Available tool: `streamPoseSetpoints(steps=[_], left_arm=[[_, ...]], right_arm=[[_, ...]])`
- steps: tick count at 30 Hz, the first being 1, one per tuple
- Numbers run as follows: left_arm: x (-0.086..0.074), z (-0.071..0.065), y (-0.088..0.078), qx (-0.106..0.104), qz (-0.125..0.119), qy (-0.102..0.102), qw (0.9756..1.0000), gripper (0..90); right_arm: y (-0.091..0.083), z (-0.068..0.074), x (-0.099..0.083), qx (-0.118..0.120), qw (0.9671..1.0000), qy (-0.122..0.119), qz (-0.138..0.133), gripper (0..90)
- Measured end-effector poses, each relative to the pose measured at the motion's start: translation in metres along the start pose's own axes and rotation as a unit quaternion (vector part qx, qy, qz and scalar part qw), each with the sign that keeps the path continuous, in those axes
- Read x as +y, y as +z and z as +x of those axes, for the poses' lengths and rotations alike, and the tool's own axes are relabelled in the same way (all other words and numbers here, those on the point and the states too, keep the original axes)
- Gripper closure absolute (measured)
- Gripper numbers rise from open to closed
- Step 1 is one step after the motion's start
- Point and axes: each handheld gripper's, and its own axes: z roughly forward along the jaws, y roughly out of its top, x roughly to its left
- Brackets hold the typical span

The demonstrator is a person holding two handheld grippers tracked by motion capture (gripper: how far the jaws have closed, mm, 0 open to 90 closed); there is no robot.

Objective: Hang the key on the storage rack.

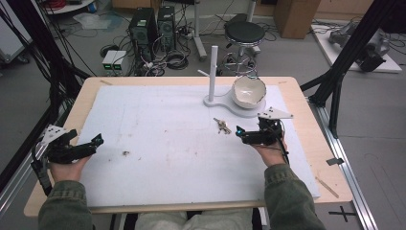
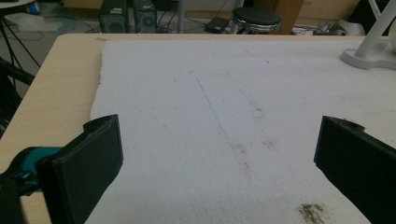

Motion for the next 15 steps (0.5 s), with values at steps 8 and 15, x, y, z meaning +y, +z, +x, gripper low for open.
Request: streamPoseSetpoints(steps=[8, 15], left_arm=[[0.000, 0.000, 0.000, 0.001, 0.000, 0.000, 1.0000, 1.7], [0.000, 0.000, 0.000, 0.001, -0.001, -0.001, 1.0000, 1.7]], right_arm=[[0.013, 0.002, 0.008, 0.017, 0.9993, 0.004, 0.033, 1.6], [0.027, 0.001, 0.014, 0.027, 0.9981, -0.006, 0.055, 1.6]])
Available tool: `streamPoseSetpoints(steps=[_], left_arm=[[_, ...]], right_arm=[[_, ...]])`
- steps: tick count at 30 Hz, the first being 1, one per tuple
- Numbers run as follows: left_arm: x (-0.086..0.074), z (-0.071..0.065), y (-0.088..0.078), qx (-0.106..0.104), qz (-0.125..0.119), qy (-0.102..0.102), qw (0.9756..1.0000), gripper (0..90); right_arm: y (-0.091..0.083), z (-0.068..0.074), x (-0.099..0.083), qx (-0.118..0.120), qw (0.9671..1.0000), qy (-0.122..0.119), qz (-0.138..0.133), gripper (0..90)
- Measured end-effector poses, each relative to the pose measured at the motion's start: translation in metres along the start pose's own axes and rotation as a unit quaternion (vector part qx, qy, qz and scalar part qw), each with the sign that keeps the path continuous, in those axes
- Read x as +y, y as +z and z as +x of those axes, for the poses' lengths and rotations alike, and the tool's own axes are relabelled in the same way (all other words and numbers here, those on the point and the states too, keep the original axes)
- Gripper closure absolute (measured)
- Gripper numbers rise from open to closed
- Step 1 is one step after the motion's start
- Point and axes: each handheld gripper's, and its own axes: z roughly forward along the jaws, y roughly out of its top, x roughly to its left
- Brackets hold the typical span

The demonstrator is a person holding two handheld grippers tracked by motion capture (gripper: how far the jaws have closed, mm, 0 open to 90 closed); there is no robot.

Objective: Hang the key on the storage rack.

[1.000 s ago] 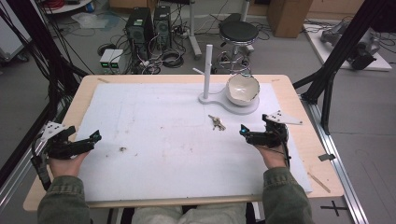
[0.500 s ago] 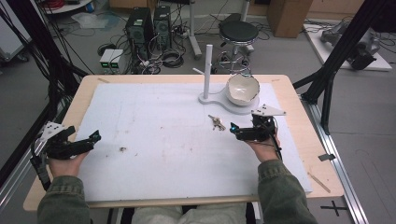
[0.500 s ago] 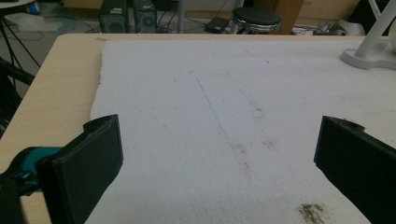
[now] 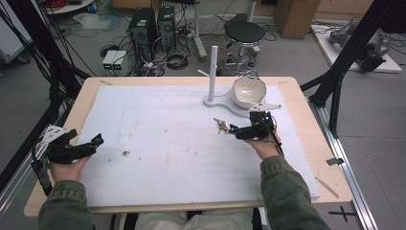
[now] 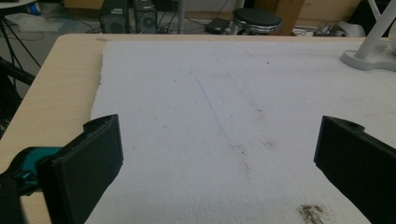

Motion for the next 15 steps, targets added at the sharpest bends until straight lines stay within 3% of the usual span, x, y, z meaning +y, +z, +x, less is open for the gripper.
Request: streamPoseSetpoints(steps=[8, 15], left_arm=[[0.000, 0.001, 0.000, 0.002, -0.002, -0.003, 1.0000, 1.7], [0.000, 0.000, 0.000, 0.003, 0.002, 0.005, 1.0000, 1.7]], right_arm=[[0.017, 0.004, 0.008, 0.013, 0.9989, -0.020, 0.040, 1.6], [0.025, 0.007, 0.017, 0.011, 0.9975, -0.040, 0.058, 1.6]])
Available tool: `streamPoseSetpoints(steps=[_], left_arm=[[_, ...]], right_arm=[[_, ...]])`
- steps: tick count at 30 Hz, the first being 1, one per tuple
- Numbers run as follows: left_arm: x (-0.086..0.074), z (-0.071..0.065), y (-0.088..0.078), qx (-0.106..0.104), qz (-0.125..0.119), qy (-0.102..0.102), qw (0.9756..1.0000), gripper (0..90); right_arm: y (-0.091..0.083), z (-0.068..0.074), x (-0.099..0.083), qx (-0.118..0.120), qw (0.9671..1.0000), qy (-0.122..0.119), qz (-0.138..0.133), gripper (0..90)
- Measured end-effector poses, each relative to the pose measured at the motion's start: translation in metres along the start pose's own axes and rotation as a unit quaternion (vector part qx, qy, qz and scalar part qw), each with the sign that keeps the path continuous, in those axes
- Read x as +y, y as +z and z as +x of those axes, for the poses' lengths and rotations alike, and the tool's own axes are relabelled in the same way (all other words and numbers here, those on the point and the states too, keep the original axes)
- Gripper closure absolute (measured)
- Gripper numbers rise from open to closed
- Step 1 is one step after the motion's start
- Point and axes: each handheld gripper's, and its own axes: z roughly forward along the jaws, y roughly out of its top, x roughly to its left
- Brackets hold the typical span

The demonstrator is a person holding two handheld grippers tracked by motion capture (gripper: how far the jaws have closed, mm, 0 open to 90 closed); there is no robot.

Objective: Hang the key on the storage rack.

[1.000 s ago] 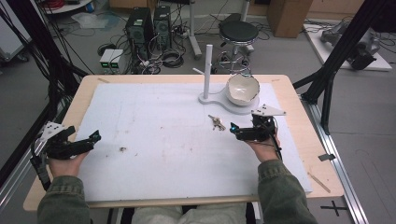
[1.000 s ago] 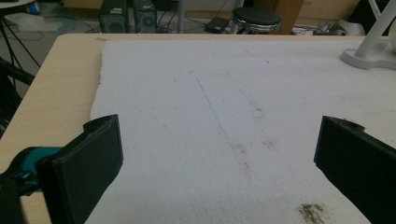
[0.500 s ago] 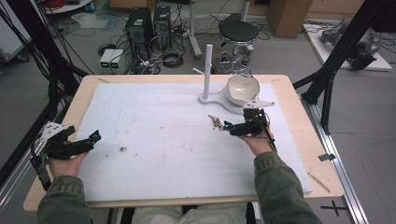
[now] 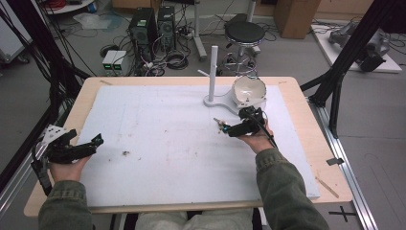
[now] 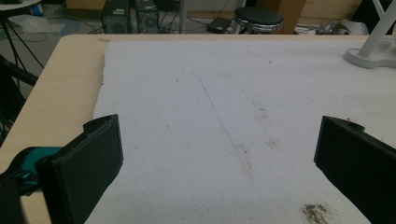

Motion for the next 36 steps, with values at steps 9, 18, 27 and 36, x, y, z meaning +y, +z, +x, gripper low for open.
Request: streamPoseSetpoints(steps=[9, 18, 27, 36], left_arm=[[0.000, 0.001, 0.000, 0.000, 0.001, 0.001, 1.0000, 1.7], [0.000, 0.001, 0.001, 0.000, 0.001, 0.000, 1.0000, 1.7], [0.000, 0.001, 0.001, -0.003, 0.001, 0.000, 1.0000, 1.7], [-0.001, 0.001, 0.002, -0.003, 0.002, 0.000, 1.0000, 1.7]], right_arm=[[0.015, -0.005, 0.006, 0.007, 0.9997, 0.004, 0.023, 1.7], [0.024, -0.013, 0.015, 0.022, 0.9983, 0.014, 0.052, 4.3], [0.043, -0.010, 0.012, 0.030, 0.9949, 0.007, 0.096, 4.4], [0.054, -0.006, 0.009, 0.028, 0.9931, -0.015, 0.113, 7.2]])
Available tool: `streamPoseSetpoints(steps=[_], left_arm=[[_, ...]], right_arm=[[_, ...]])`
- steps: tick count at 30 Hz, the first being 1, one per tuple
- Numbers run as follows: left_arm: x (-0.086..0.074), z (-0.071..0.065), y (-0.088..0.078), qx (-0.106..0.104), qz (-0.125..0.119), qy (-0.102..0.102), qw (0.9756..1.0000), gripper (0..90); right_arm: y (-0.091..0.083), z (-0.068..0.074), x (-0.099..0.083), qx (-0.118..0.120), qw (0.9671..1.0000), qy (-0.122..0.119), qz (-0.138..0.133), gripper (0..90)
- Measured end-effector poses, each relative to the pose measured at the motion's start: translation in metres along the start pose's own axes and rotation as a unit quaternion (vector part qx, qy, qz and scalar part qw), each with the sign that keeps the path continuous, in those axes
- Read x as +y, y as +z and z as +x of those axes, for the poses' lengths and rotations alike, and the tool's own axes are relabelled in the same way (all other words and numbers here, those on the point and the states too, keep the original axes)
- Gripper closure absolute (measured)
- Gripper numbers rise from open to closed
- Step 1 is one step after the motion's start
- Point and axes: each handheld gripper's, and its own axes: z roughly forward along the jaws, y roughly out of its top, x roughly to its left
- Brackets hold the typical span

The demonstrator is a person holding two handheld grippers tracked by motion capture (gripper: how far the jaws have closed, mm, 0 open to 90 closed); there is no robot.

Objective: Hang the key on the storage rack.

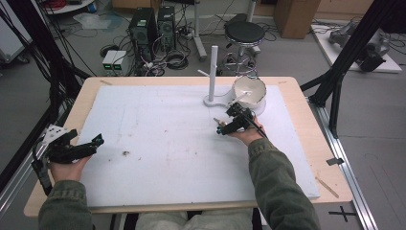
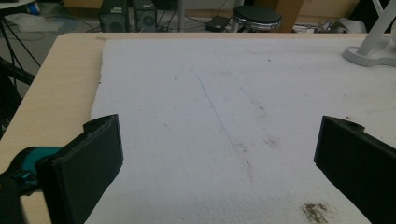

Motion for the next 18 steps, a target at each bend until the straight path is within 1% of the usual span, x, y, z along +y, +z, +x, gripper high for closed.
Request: streamPoseSetpoints(steps=[1, 2, 3, 6, 7, 8, 9, 10, 13, 14, 15, 16, 17, 18], left_arm=[[0.0000, 0.0000, 0.0000, 0.000, 0.001, 0.000, 1.0000, 1.7], [0.0000, 0.0000, 0.0000, 0.000, 0.001, 0.000, 1.0000, 1.7], [0.0000, -0.0001, 0.0000, 0.000, 0.001, 0.000, 1.0000, 1.7], [0.0000, 0.0000, 0.0000, 0.000, 0.002, 0.001, 1.0000, 1.7], [-0.0001, 0.0003, 0.0002, 0.000, 0.002, 0.002, 1.0000, 1.7], [-0.0001, 0.0003, 0.0002, 0.000, 0.002, 0.002, 1.0000, 1.7], [-0.0002, 0.0003, 0.0003, 0.000, 0.003, 0.001, 1.0000, 1.7], [-0.0002, 0.0003, 0.0003, 0.000, 0.003, 0.001, 1.0000, 1.7], [-0.0003, 0.0001, 0.0005, -0.001, 0.003, 0.000, 1.0000, 1.7], [-0.0003, 0.0001, 0.0005, -0.001, 0.003, 0.000, 1.0000, 1.7], [-0.0003, -0.0001, 0.0005, -0.001, 0.003, 0.001, 1.0000, 1.7], [-0.0003, -0.0001, 0.0005, -0.001, 0.003, 0.001, 1.0000, 1.7], [-0.0003, -0.0001, 0.0005, -0.001, 0.003, 0.001, 1.0000, 1.7], [-0.0003, -0.0001, 0.0005, -0.001, 0.003, 0.001, 1.0000, 1.7]], right_arm=[[0.0011, 0.0008, 0.0004, -0.002, 1.0000, -0.002, 0.003, 9.1], [0.0011, 0.0008, 0.0004, -0.002, 1.0000, -0.002, 0.003, 9.1], [0.0021, 0.0016, 0.0010, 0.000, 1.0000, -0.004, 0.006, 17.2], [0.0044, 0.0021, 0.0010, 0.000, 0.9999, -0.008, 0.009, 18.4], [0.0059, 0.0027, 0.0010, 0.005, 0.9998, -0.011, 0.015, 22.8], [0.0059, 0.0027, 0.0010, 0.005, 0.9998, -0.011, 0.015, 22.8], [0.0070, 0.0040, 0.0012, 0.004, 0.9998, -0.012, 0.019, 27.5], [0.0070, 0.0040, 0.0012, 0.004, 0.9998, -0.012, 0.019, 27.5], [0.0068, 0.0048, 0.0025, 0.001, 0.9999, -0.013, 0.012, 34.0], [0.0068, 0.0048, 0.0025, 0.001, 0.9999, -0.013, 0.012, 34.0], [0.0079, 0.0050, 0.0031, -0.003, 0.9998, -0.017, 0.011, 38.7], [0.0079, 0.0050, 0.0031, -0.003, 0.9998, -0.017, 0.011, 38.7], [0.0098, 0.0045, 0.0028, -0.003, 0.9997, -0.021, 0.016, 43.2], [0.0098, 0.0045, 0.0028, -0.003, 0.9997, -0.021, 0.016, 43.2]])
